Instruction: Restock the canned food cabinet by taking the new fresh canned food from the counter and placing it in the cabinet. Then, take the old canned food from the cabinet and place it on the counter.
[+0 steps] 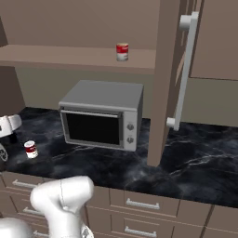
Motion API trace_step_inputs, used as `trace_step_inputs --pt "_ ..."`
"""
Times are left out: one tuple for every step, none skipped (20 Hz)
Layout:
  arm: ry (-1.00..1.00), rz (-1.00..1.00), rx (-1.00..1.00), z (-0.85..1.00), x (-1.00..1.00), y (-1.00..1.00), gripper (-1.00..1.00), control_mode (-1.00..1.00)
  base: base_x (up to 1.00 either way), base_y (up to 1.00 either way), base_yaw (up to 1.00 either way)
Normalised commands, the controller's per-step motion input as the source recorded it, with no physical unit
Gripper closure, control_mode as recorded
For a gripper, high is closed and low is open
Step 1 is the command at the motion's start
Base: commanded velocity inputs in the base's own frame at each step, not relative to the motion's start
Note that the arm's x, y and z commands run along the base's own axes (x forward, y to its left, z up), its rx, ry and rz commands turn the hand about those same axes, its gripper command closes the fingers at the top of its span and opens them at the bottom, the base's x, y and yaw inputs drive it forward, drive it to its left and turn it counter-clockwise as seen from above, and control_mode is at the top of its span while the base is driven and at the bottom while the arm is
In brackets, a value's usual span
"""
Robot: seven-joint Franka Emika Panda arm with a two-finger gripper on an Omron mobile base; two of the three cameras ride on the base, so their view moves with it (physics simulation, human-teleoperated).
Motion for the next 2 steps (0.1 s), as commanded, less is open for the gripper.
trace_step_inputs --pt "-0.13 0.00 0.01 0.00 -0.21 0.00 -1.00 -1.00 0.00 0.00 0.00" --pt "0.00 0.00 0.00 0.00 0.00 0.00 -1.00 -1.00 0.00 0.00 0.00"
